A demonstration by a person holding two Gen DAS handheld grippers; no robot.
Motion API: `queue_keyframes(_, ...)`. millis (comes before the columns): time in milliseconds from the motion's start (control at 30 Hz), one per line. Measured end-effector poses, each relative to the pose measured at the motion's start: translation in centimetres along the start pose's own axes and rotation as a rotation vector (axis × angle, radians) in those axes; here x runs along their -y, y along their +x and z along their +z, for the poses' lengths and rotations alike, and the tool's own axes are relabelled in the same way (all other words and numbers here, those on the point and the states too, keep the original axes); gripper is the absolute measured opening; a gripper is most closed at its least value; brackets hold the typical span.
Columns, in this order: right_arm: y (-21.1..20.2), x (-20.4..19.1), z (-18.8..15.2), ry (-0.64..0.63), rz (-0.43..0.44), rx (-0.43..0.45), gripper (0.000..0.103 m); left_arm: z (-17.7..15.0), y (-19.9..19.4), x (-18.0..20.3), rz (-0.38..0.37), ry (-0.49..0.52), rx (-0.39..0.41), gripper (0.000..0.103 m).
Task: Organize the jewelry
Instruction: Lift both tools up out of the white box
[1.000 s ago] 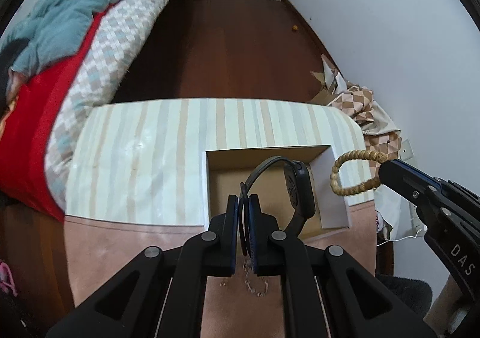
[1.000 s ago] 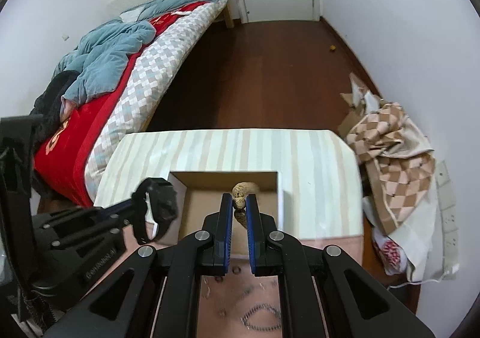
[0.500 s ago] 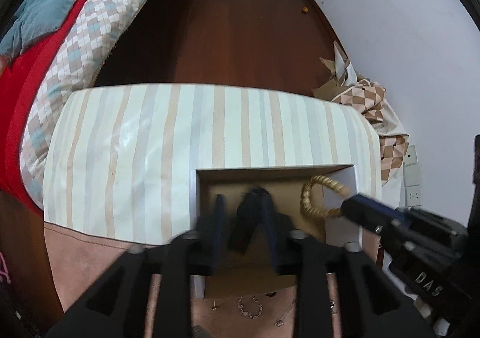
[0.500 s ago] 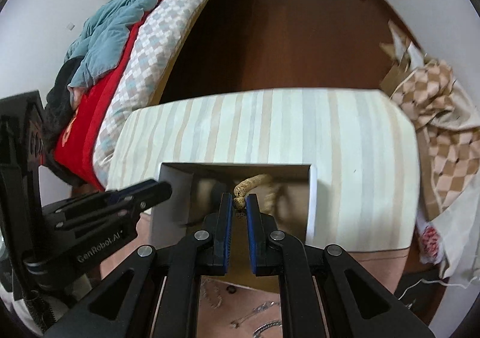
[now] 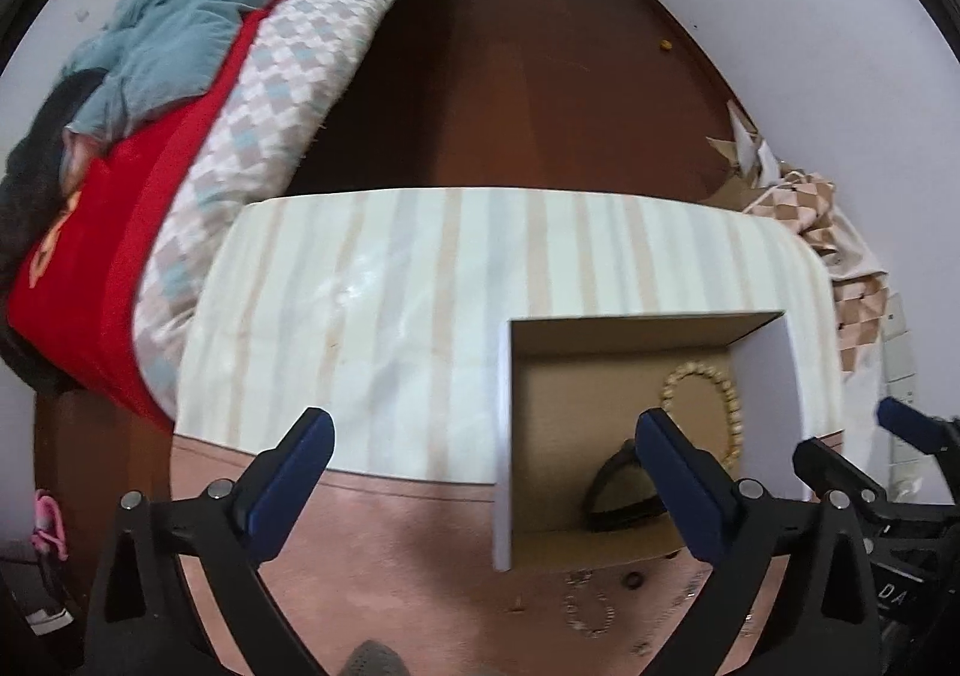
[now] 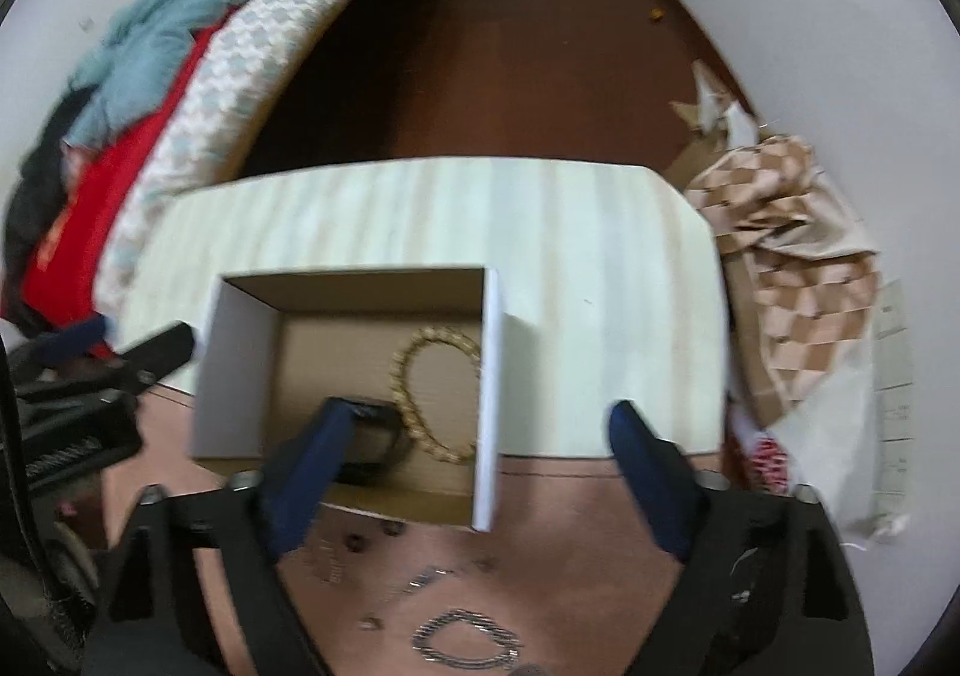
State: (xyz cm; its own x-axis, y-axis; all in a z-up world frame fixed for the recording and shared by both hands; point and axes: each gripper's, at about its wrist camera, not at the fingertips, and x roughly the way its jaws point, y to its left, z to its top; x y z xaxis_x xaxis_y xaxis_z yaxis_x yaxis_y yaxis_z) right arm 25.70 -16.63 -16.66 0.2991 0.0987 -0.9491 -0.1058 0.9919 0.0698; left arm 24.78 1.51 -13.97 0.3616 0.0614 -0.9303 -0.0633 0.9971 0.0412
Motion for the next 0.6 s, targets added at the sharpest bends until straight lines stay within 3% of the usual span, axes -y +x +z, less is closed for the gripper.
queue_keyframes(167,0.3,-0.4,-1.8,-0.018,-0.094,0.016,0.098,-1.7,-0.1,-0.1,0.041,0.007,0.018,0.103)
queue_keyframes(367,-1.3,-0.6,-3.2,-0.003,-0.116,0.045,0.098,-3.0,-1.5,0.2,0.045,-0.006,0.036,0.103)
queue_keyframes(600,-6.0,-1.0,-4.8,0.009,-0.147,0.128,0.098,-4.7,-5.6,0.3,0.038,-0.003,0.101,0.103)
